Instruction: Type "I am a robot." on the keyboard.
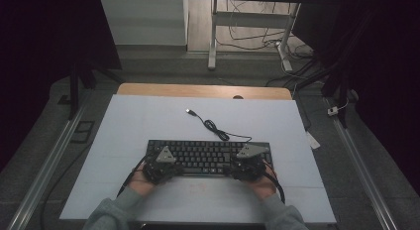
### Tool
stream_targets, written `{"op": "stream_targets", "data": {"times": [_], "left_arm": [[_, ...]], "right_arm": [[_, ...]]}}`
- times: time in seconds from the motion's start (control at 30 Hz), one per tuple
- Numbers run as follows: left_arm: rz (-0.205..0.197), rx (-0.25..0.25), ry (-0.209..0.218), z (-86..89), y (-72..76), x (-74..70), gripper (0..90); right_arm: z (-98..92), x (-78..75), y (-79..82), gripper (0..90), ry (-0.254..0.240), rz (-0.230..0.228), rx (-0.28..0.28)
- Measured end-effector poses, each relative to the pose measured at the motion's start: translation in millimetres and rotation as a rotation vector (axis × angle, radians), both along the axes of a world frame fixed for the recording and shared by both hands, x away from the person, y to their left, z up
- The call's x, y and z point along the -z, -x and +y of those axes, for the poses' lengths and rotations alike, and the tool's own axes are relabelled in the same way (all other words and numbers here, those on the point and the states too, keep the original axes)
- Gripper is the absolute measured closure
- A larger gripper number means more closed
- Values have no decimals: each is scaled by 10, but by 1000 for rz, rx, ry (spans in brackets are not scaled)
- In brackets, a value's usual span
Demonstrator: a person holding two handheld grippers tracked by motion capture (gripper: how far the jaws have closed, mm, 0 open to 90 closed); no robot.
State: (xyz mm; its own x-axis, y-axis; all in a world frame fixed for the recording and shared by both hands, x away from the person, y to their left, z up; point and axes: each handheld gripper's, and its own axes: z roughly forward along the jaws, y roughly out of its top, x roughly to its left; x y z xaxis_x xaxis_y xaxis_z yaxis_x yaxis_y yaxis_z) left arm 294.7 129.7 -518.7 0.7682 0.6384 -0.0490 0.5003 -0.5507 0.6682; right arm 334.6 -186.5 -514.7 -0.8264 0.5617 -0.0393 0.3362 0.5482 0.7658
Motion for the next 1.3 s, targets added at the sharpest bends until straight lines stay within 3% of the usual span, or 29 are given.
{"op": "stream_targets", "data": {"times": [0.53, 0.6, 0.73, 1.03, 1.3], "left_arm": [[1, 13, -10, -30, 1, 21, 890], [-5, 1, 7, -9, 1, 1, 890], [-22, -33, 50, 77, -4, -65, 890], [-37, -109, 98, 288, -50, -134, 877], [-19, -225, 114, 541, -136, -100, 686]], "right_arm": [[6, 3, 1, 501, 2, -3, -3], [5, 1, 2, 501, 1, -2, -1], [-1, 0, -1, 501, 1, 0, 0], [-8, -11, 1, 501, 4, -3, 2], [-12, -15, 2, 501, -3, -4, 3]]}}
